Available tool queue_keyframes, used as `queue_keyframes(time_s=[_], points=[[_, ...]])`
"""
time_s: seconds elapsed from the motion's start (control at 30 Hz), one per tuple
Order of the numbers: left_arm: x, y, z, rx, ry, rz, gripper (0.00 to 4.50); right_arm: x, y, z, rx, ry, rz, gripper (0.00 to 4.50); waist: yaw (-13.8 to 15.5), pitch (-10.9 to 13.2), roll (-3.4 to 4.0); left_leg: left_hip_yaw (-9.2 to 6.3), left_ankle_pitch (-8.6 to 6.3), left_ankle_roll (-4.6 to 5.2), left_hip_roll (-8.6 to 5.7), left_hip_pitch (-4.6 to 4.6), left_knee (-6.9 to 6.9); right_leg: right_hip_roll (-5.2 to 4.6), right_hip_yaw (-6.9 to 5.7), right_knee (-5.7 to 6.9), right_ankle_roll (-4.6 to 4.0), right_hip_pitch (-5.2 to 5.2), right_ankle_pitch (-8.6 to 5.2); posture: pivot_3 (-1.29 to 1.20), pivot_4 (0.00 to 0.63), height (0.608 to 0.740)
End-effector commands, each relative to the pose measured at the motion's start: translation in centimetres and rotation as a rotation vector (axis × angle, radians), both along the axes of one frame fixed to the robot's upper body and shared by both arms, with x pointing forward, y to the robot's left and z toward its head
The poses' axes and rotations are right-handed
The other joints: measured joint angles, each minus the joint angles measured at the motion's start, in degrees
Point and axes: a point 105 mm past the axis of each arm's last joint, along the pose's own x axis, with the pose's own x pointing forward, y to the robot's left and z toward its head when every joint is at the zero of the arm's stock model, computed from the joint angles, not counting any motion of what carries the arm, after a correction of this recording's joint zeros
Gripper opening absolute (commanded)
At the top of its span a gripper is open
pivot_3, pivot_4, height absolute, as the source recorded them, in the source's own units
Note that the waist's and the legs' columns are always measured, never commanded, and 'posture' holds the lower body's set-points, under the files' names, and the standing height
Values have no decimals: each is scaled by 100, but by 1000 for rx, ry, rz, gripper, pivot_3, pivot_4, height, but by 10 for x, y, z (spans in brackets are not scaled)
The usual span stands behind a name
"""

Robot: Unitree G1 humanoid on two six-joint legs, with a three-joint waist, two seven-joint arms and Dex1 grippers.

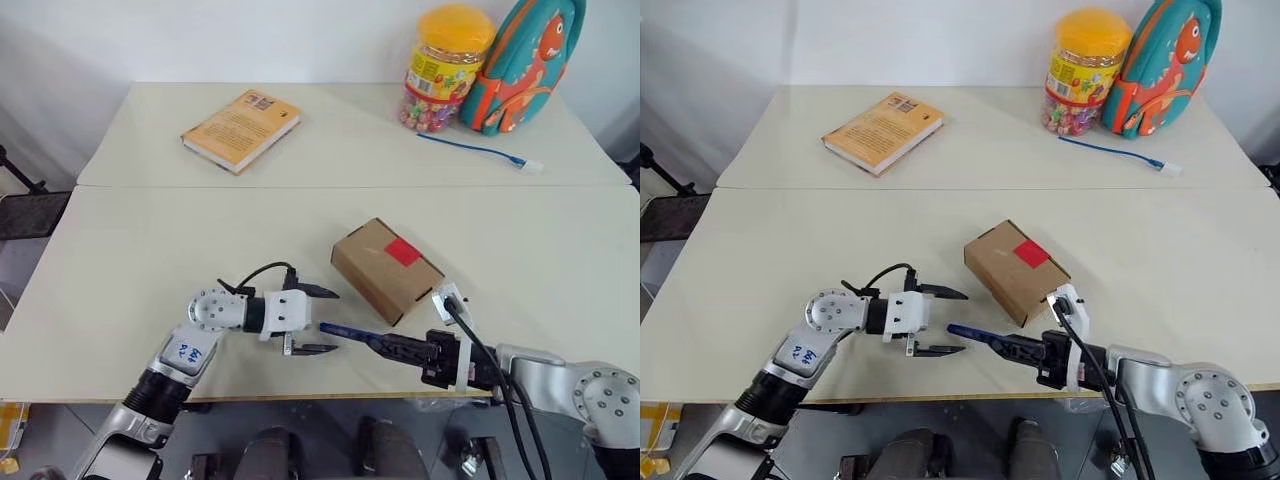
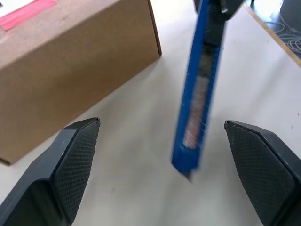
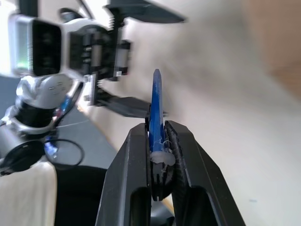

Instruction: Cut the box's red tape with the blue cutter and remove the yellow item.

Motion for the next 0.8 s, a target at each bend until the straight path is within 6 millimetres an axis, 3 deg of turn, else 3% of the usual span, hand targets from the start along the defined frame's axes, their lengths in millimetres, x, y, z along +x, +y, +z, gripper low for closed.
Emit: queue_keyframes(time_s=[0.03, 0.17, 0.27, 0.63, 0.8], points=[[-4, -7, 7, -21, -38, -28, 4500, -1, 8, 11, 43, -29, 9, 175, 16, 0, 0, 0, 0, 0, 0, 0, 1, 0, 0, 0, 0, 0, 0, 0, 150, 740], [-7, -8, 7, -28, -32, -35, 4500, 0, 13, 9, 47, -21, 9, 175, 27, 0, 0, 1, 0, 0, -1, 0, 2, 0, 1, 0, 0, 0, 0, 0, 150, 740], [-8, -6, 9, -37, -24, -33, 3939, 2, 14, 4, 40, -9, 6, 175, 40, 0, 0, 1, 0, 0, -1, 0, 2, 0, 0, 0, 0, 0, 0, 0, 150, 740], [-13, 4, 6, 8, 17, -28, 606, 7, 16, -15, 14, 29, -8, 175, 29, 0, 1, 1, 0, 0, -2, -1, 1, 1, -1, 0, 0, 0, 0, 0, 150, 740], [-17, 7, 5, 44, 41, -32, 503, 9, 16, -18, 5, 30, -18, 175, 35, 0, 1, 0, 0, 0, -2, -1, 2, 1, 1, 0, 0, 0, 0, 0, 150, 740]])
